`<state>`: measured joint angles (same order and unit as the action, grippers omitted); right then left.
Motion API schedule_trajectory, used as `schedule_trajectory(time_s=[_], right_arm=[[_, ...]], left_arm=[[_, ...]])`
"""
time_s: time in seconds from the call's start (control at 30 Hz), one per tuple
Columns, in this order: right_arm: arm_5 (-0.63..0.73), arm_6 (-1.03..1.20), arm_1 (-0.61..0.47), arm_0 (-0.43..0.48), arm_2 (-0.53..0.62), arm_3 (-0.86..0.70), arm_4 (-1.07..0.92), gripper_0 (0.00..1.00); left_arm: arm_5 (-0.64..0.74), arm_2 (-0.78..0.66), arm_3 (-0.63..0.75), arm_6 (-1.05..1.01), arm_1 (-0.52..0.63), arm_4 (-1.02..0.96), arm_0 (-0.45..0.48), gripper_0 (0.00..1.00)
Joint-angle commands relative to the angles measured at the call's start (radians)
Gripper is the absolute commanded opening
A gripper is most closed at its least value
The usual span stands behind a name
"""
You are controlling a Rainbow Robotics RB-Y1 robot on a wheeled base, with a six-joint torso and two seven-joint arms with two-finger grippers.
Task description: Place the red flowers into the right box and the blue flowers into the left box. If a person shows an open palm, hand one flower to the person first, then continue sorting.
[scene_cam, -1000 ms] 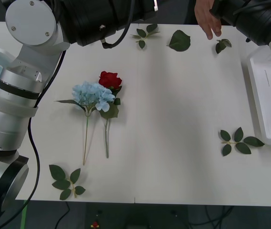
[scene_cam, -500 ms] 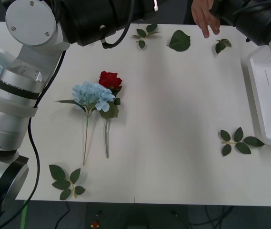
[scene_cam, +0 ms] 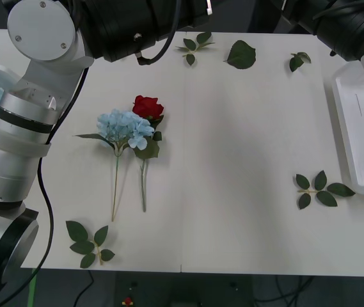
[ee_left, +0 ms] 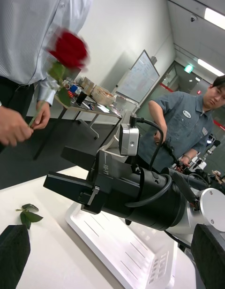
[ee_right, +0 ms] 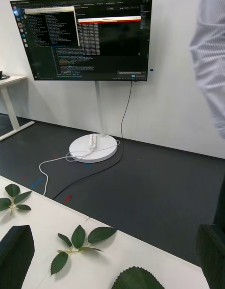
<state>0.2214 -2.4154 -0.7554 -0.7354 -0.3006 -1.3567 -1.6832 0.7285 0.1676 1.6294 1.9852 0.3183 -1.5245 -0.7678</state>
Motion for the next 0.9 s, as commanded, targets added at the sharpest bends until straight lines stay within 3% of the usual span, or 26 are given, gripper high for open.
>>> schedule_trajectory(time_s=[0.03, 0.23, 0.47, 0.53, 0.57, 0.63, 0.77, 0.9], right_arm=[[0.018, -0.027, 0.005, -0.045, 0.025, -0.027, -0.041, 1.00], [0.098, -0.024, -0.073, 0.005, 0.043, -0.104, -0.109, 1.00], [0.262, -0.014, -0.229, 0.235, 0.193, -0.346, -0.216, 1.00], [0.271, -0.014, -0.236, 0.246, 0.201, -0.355, -0.219, 1.00], [0.342, -0.013, -0.277, 0.353, 0.293, -0.433, -0.267, 1.00], [0.427, -0.011, -0.302, 0.455, 0.396, -0.487, -0.303, 1.00], [0.602, -0.011, -0.308, 0.614, 0.601, -0.555, -0.346, 1.00], [0.751, -0.019, -0.308, 0.709, 0.735, -0.570, -0.425, 1.00]], left_arm=[[-0.012, 0.003, 0.017, 0.003, -0.018, -0.008, -0.048, 1.00], [-0.012, 0.003, 0.017, 0.003, -0.018, -0.008, -0.048, 1.00], [-0.003, 0.020, 0.007, 0.004, -0.022, -0.011, -0.022, 1.00], [-0.003, 0.020, 0.007, 0.004, -0.022, -0.011, -0.022, 1.00], [0.000, 0.029, 0.010, 0.007, -0.021, -0.016, -0.015, 1.00], [-0.001, 0.023, 0.023, 0.009, -0.007, -0.031, -0.021, 1.00], [0.000, 0.007, 0.044, 0.003, 0.018, -0.089, -0.024, 1.00], [0.034, -0.014, 0.061, -0.009, 0.045, -0.109, -0.034, 1.00]])
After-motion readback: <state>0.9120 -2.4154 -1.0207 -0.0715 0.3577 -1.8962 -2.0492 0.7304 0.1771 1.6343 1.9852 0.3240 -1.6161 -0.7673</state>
